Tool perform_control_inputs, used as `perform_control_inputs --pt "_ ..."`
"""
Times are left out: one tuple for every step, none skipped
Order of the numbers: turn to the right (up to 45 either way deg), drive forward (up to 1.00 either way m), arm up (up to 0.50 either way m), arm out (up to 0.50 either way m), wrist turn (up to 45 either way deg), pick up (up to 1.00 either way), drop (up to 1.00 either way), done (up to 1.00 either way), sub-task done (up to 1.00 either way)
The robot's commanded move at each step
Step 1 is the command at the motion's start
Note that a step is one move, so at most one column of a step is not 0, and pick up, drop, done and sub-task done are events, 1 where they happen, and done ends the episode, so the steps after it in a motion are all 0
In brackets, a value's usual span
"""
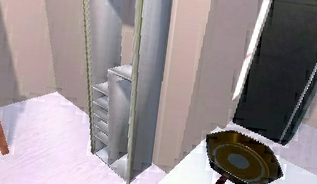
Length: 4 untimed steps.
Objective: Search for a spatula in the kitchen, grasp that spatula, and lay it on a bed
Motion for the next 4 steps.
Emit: perform_control_inputs --pt "0.0 0.00 0.00 0.00 0.0 1.00 0.00 0.00 0.00" --pt "0.0 0.00 0.10 0.00 0.0 0.00 0.00 0.00 0.00" --pt "0.0 0.00 0.04 0.00 0.0 0.00 0.00 0.00 0.00" --pt "0.0 0.00 0.00 0.00 -45.0 0.00 0.00 0.00 0.00"
